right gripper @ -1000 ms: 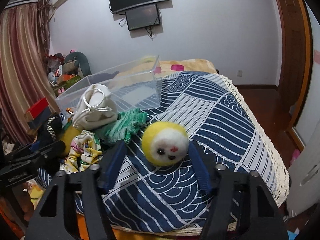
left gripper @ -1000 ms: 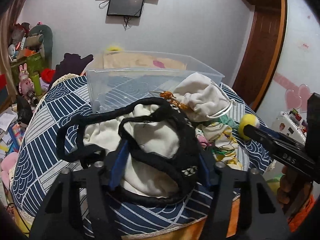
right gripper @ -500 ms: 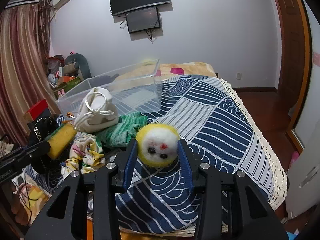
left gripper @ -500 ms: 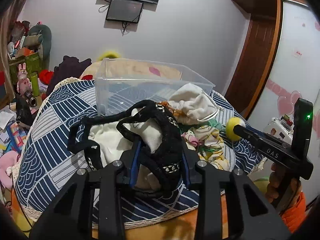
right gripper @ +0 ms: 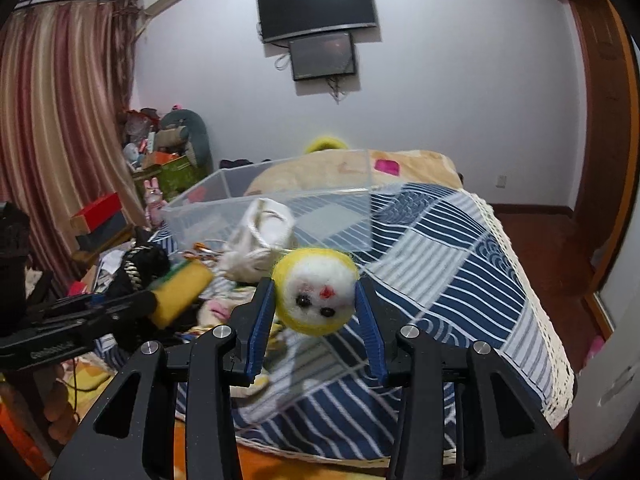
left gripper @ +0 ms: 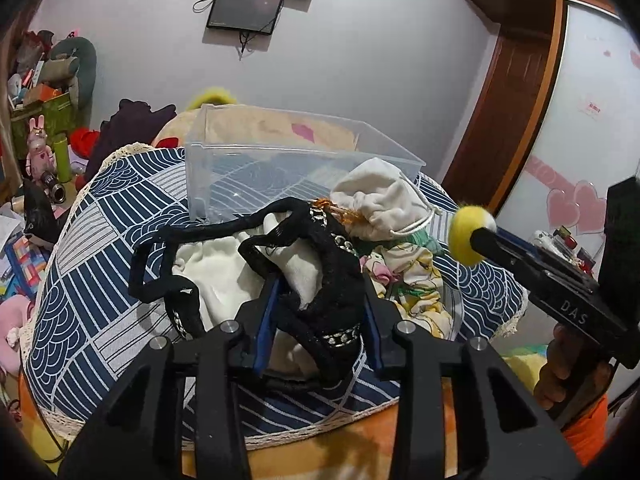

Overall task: Organize soft objects
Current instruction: 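Carry the plush ball into the clear box with the right tool while the left tool drops the bag in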

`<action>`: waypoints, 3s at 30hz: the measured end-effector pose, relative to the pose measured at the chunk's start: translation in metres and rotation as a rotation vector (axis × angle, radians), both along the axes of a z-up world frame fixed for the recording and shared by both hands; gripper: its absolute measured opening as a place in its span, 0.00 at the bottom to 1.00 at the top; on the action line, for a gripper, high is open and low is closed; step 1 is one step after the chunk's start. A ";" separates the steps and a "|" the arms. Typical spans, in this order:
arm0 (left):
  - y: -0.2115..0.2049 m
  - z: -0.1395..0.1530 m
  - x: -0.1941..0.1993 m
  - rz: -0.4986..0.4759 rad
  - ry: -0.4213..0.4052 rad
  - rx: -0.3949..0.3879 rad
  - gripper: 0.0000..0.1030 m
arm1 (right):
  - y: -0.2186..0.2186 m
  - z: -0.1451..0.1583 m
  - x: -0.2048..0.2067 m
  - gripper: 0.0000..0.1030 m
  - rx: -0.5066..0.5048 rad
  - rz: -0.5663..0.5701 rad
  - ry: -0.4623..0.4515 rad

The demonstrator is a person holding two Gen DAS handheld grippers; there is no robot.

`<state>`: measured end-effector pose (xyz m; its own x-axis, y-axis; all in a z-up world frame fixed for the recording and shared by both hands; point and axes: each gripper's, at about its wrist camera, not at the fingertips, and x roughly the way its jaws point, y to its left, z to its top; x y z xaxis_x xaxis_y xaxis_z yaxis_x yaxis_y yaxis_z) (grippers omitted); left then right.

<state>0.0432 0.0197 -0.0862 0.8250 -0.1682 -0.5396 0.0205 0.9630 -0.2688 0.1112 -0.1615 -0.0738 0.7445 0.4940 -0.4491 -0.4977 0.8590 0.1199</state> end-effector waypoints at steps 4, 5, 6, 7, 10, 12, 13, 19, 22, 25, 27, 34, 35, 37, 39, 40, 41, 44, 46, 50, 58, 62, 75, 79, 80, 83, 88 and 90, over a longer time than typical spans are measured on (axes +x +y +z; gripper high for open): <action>0.000 0.001 -0.005 -0.005 -0.008 0.003 0.35 | 0.009 0.004 -0.003 0.37 0.002 0.036 -0.008; 0.001 0.002 -0.006 -0.004 -0.014 0.001 0.35 | 0.011 0.005 -0.004 0.37 0.005 0.044 -0.009; 0.003 0.003 -0.007 -0.004 -0.020 -0.003 0.35 | 0.013 0.006 -0.004 0.37 0.008 0.056 -0.011; 0.004 0.003 -0.008 -0.003 -0.025 -0.007 0.35 | 0.016 0.008 -0.007 0.37 0.010 0.067 -0.013; 0.010 0.008 -0.013 0.004 -0.045 -0.022 0.29 | 0.026 0.011 -0.010 0.37 0.001 0.090 -0.027; 0.013 0.012 -0.016 0.014 -0.057 -0.018 0.27 | 0.031 0.011 -0.012 0.37 -0.005 0.101 -0.030; 0.014 0.015 -0.018 0.012 -0.064 -0.023 0.26 | 0.033 0.011 -0.012 0.37 -0.006 0.105 -0.029; 0.019 0.030 -0.020 0.022 -0.092 -0.003 0.20 | 0.035 0.013 -0.012 0.37 -0.009 0.108 -0.039; 0.021 0.041 -0.019 0.027 -0.110 0.026 0.18 | 0.030 0.017 -0.008 0.37 0.001 0.098 -0.039; 0.021 0.052 -0.016 0.024 -0.131 0.044 0.17 | 0.025 0.023 -0.005 0.37 0.015 0.087 -0.048; 0.021 0.060 -0.013 0.014 -0.144 0.050 0.17 | 0.023 0.027 -0.005 0.37 0.020 0.078 -0.060; 0.016 0.076 0.006 -0.043 -0.160 0.031 0.17 | 0.024 0.041 0.003 0.37 0.047 0.100 -0.088; 0.015 0.074 0.008 -0.046 -0.154 0.033 0.17 | 0.026 0.042 0.005 0.37 0.051 0.109 -0.087; 0.012 0.065 0.015 -0.058 -0.129 0.023 0.17 | 0.031 0.042 0.008 0.37 0.061 0.136 -0.075; 0.011 0.057 0.020 -0.064 -0.102 0.008 0.17 | 0.040 0.039 0.011 0.37 0.063 0.168 -0.059; 0.013 0.052 0.022 -0.066 -0.087 -0.003 0.17 | 0.046 0.037 0.012 0.37 0.056 0.182 -0.056; 0.014 0.047 0.023 -0.064 -0.077 -0.018 0.17 | 0.051 0.034 0.012 0.37 0.050 0.193 -0.053; 0.024 0.043 0.021 -0.064 -0.074 -0.060 0.17 | 0.067 0.023 0.016 0.37 0.019 0.234 -0.017; 0.030 0.043 0.018 -0.063 -0.080 -0.075 0.17 | 0.078 0.012 0.022 0.37 0.008 0.260 0.029; 0.038 0.048 0.012 -0.055 -0.093 -0.083 0.17 | 0.094 -0.005 0.027 0.37 -0.036 0.286 0.075; 0.049 0.074 0.010 -0.042 -0.126 -0.058 0.17 | 0.099 -0.018 0.026 0.37 -0.082 0.277 0.093; 0.049 0.092 0.008 -0.028 -0.164 -0.020 0.17 | 0.092 -0.005 0.026 0.37 -0.069 0.267 0.060; 0.038 0.131 0.032 0.006 -0.251 0.053 0.18 | 0.058 0.055 0.037 0.37 0.016 0.167 -0.084; 0.034 0.135 0.048 0.013 -0.279 0.063 0.18 | 0.056 0.065 0.054 0.37 0.005 0.115 -0.115; 0.032 0.135 0.054 0.015 -0.280 0.070 0.18 | 0.055 0.065 0.058 0.37 0.005 0.108 -0.115; 0.030 0.131 0.070 0.022 -0.273 0.085 0.18 | 0.056 0.067 0.069 0.37 -0.002 0.087 -0.121; 0.034 0.116 0.095 0.028 -0.232 0.080 0.18 | 0.059 0.066 0.080 0.37 -0.024 0.070 -0.125; 0.036 0.108 0.106 0.027 -0.209 0.072 0.18 | 0.062 0.064 0.085 0.37 -0.036 0.065 -0.123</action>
<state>0.1492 0.0557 0.0223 0.9237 -0.1119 -0.3663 0.0426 0.9805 -0.1921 0.1964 -0.0994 -0.0099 0.7620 0.5280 -0.3749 -0.5611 0.8274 0.0248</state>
